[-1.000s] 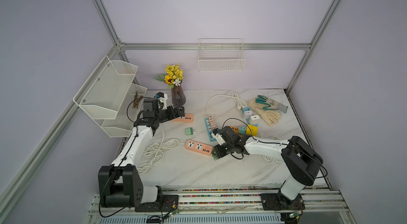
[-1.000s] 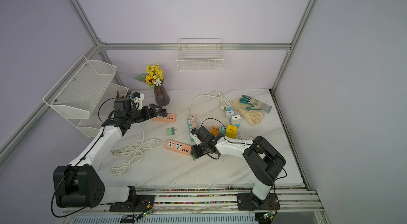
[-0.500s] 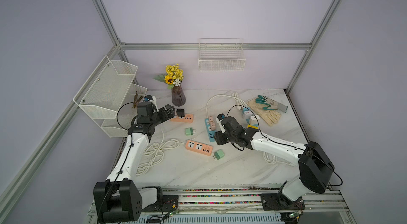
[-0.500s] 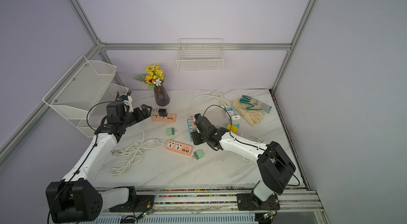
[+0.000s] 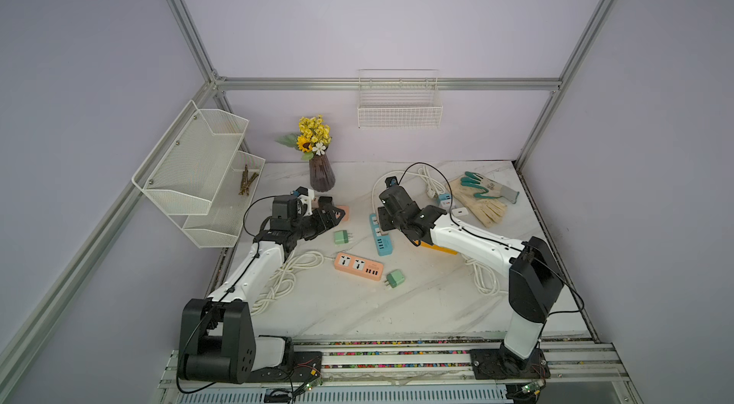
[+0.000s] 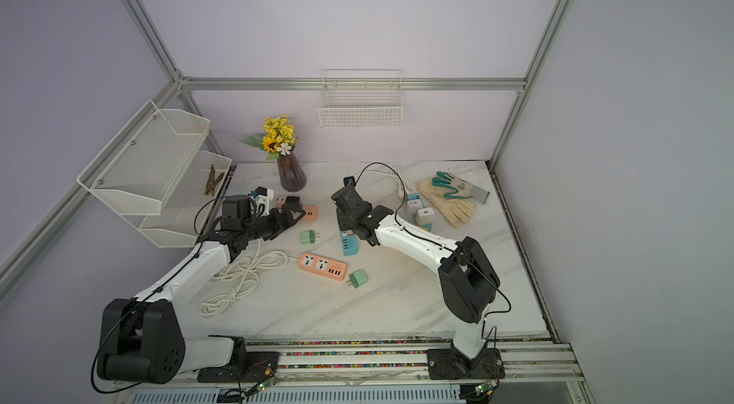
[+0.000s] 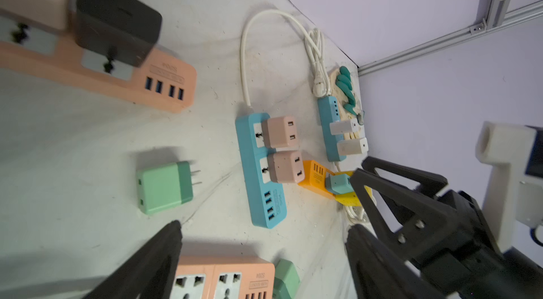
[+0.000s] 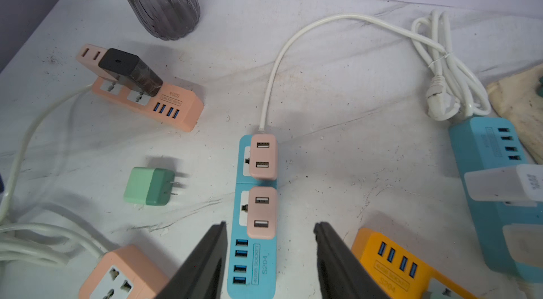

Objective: Pull the plug off the socket
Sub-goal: Place the plug at the center of the board, then remove the plug from the socket.

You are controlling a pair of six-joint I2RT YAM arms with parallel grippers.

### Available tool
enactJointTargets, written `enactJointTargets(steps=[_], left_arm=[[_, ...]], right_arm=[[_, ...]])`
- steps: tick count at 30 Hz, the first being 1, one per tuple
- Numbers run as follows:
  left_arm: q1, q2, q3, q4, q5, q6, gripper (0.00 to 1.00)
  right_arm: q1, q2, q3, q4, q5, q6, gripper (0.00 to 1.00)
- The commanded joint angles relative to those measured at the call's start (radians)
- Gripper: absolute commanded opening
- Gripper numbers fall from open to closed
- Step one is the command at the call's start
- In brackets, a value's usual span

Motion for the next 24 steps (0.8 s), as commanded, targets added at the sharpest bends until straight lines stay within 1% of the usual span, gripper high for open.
enactJointTargets(steps=[1,3,6,10,15,20,21,22,24], left_arm=[[-0.053,0.008,-0.02,0.117,0.008,-0.032,0.84],[-0.084,0.026,-0.023,0.119,-0.007,-0.029,0.81],[-0.112,0.043,-0.04,0.139,-0.015,-0.042,0.76],[-0.121,0.039,-0.089,0.201,-0.04,-0.089,0.69],[-0.121,0.045,-0.115,0.236,-0.078,-0.122,0.62],[-0.124,0.073,-0.126,0.294,-0.081,-0.161,0.56],[-0.125,0.074,-0.131,0.316,-0.081,-0.173,0.54],[-0.128,0.11,-0.137,0.339,-0.081,-0.186,0.52],[-0.135,0.139,-0.141,0.387,-0.076,-0.208,0.48]], right_arm=[[-0.001,0.073,0.08,-0.043,-0.05,-0.017,0.52],[0.0,0.12,0.111,-0.05,-0.055,-0.003,0.51],[0.0,0.178,0.135,-0.057,-0.004,0.021,0.5],[0.0,0.231,0.152,-0.064,0.048,0.026,0.5],[0.0,0.266,0.158,-0.055,0.05,0.023,0.5],[-0.002,0.287,0.156,-0.051,0.052,0.012,0.44],[-0.002,0.284,0.149,-0.048,0.05,0.011,0.42],[-0.002,0.28,0.141,-0.039,0.049,0.009,0.39],[-0.003,0.267,0.124,-0.025,0.045,0.006,0.34]])
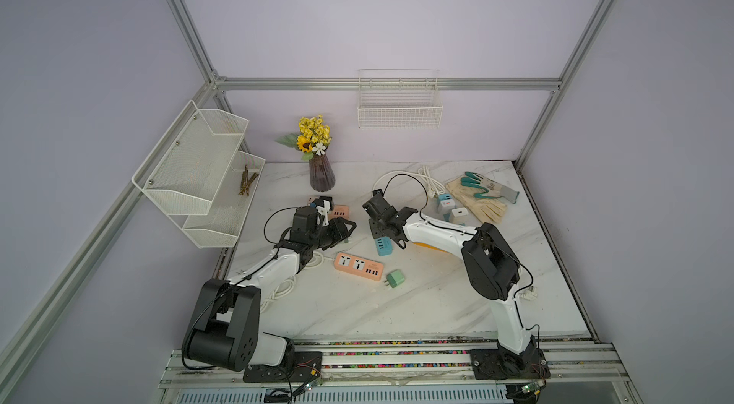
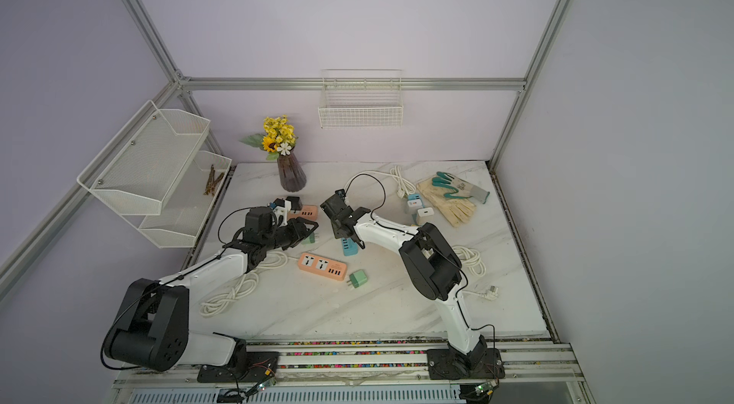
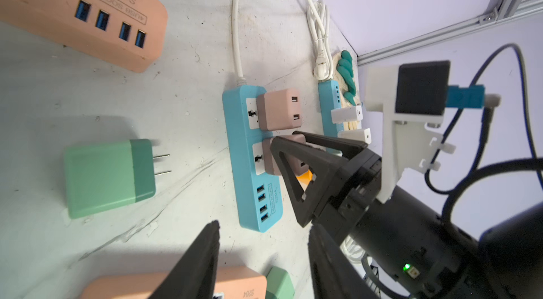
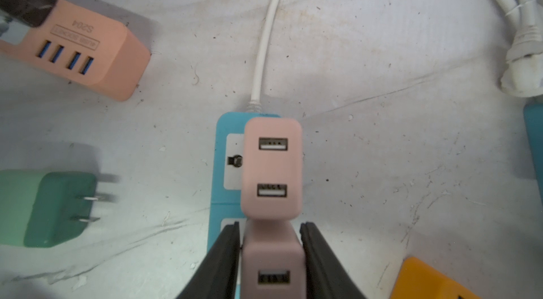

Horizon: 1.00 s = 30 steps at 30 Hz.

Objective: Pull the plug off the socket
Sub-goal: Remove the plug from the socket.

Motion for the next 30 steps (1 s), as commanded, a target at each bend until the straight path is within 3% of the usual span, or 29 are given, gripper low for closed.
enactJointTargets(steps=[1,8,11,15,30], left_arm=[[-0.019,0.054,-0.015,0.133,-0.003,-0.053,0.46],[-0.067,0.235,0.075,0.279,0.027,-0.106,0.23],[-0.072,0.319,0.112,0.359,0.041,-0.15,0.12],[-0.076,0.396,0.168,0.379,0.057,-0.166,0.01],[-0.112,0.531,0.26,0.348,0.134,-0.154,0.02]], right_arm=[[-0.002,-0.004,-0.014,0.024,0.014,-0.002,0.31],[-0.003,-0.047,-0.035,0.052,-0.011,0.003,0.13],[-0.005,-0.05,-0.04,0.066,-0.033,0.012,0.0],[-0.004,-0.054,-0.058,0.09,-0.051,0.02,0.0],[-0.005,-0.069,-0.079,0.116,-0.068,0.026,0.0]])
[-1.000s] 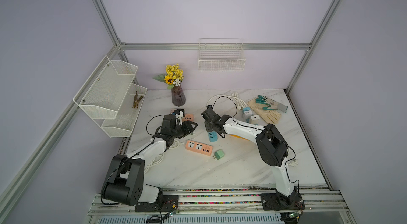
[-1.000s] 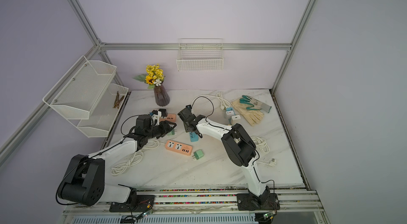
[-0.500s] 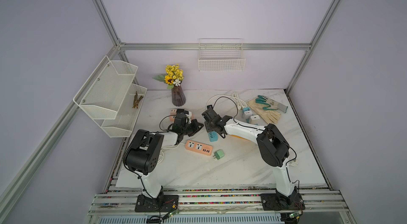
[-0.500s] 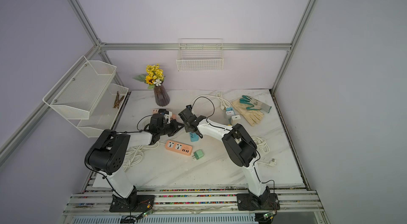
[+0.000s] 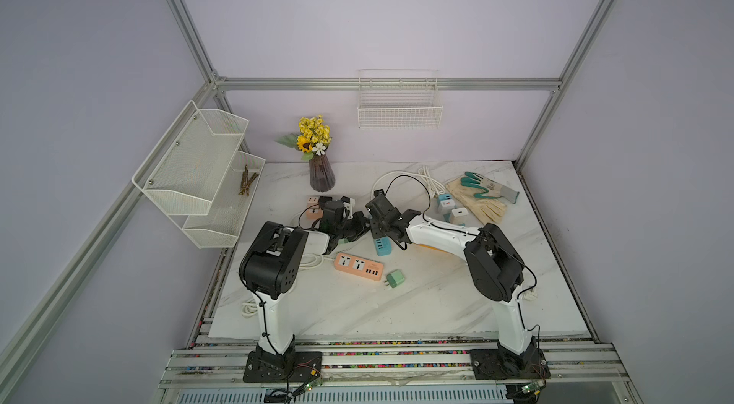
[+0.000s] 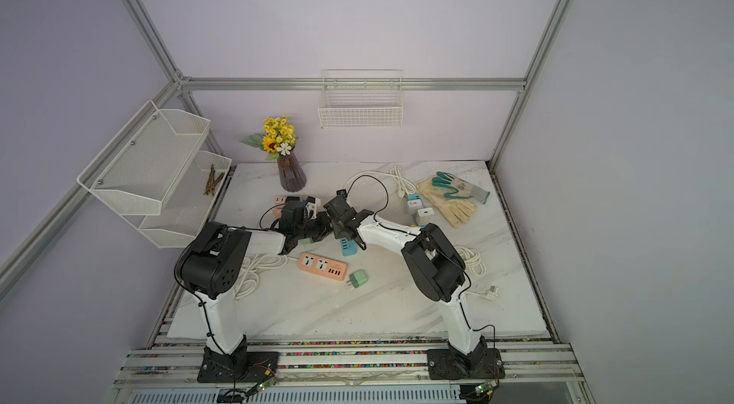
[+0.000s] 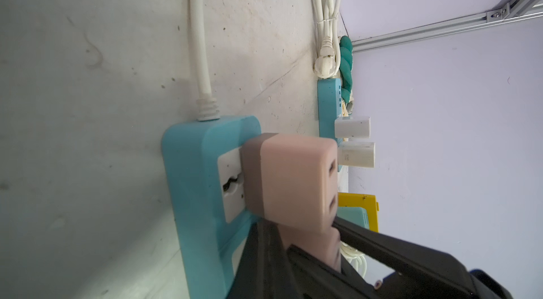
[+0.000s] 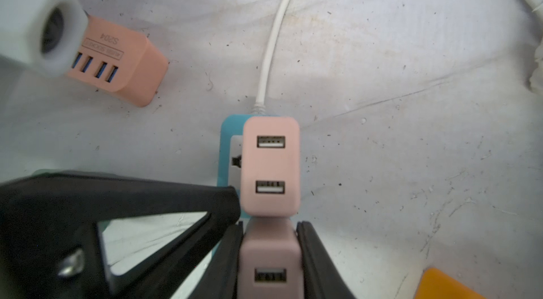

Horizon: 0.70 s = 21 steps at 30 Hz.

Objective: Pull the plug off the socket
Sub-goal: Remove the plug from the socket.

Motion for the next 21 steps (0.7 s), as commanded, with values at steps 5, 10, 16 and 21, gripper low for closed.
enactJointTargets(steps=[5,10,16,21], left_arm=[[-0.013,0.038,0.036,-0.065,0.027,0.017,0.02],[-0.013,0.048,0.025,-0.185,-0.013,0.065,0.04],[-0.013,0.059,0.021,-0.303,-0.064,0.104,0.05],[-0.013,0.085,0.022,-0.352,-0.077,0.118,0.07]], right_arm=[[0.0,-0.049,-0.013,0.028,-0.013,0.018,0.0],[0.0,-0.051,-0.004,0.03,-0.013,0.017,0.0],[-0.001,-0.058,0.014,0.033,-0.019,0.025,0.0],[-0.005,-0.075,0.02,0.046,-0.024,0.022,0.0]])
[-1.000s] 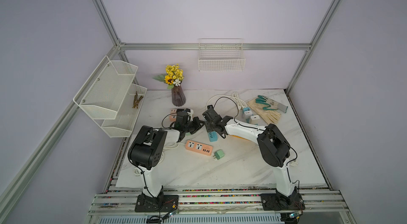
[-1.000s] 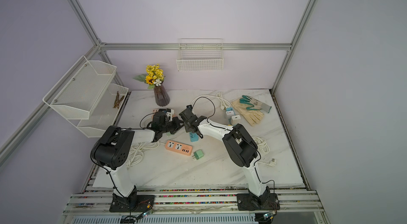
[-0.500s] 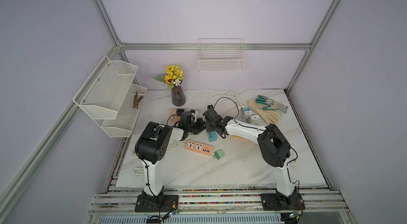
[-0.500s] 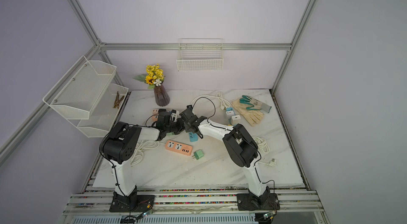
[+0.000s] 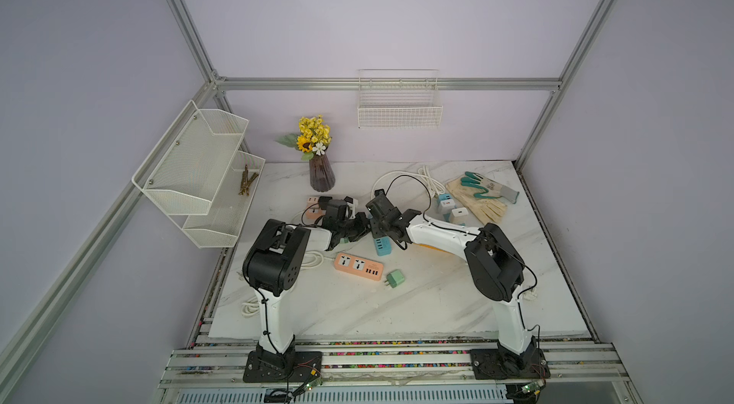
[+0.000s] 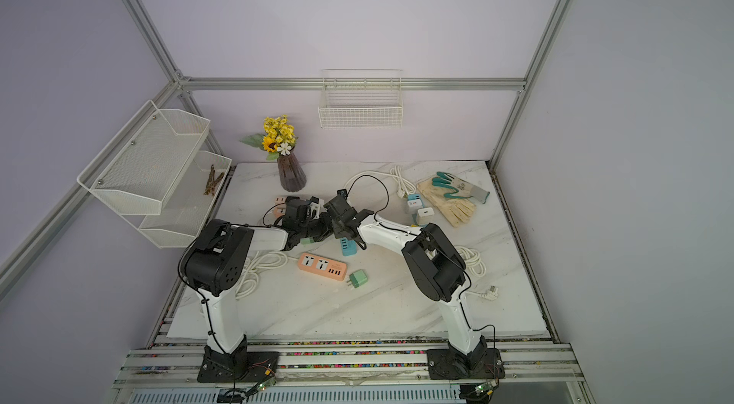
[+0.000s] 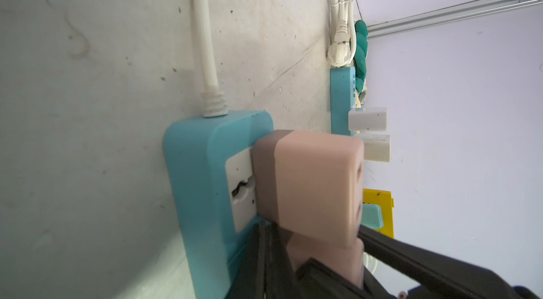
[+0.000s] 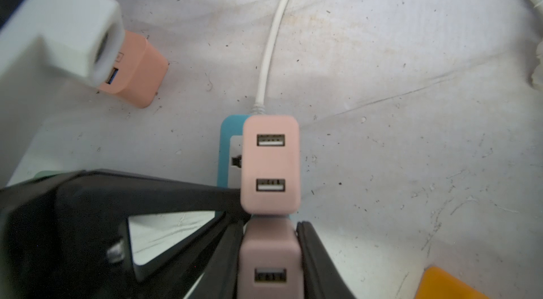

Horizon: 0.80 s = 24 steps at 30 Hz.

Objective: Pull the plug off the socket
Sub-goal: Remove the plug from the socket.

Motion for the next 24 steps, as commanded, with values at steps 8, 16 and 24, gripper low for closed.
enactJointTargets(steps=[8,16,24], left_arm=[[-0.008,0.079,-0.023,-0.28,-0.111,0.072,0.07],[-0.007,0.081,-0.012,-0.311,-0.119,0.088,0.08],[-0.007,0.075,0.0,-0.316,-0.115,0.085,0.09]], right_arm=[[-0.011,-0.098,0.003,0.081,-0.047,0.013,0.0],[-0.032,-0.156,-0.066,0.082,-0.075,0.022,0.0],[-0.102,-0.269,-0.224,0.226,-0.152,0.042,0.0]])
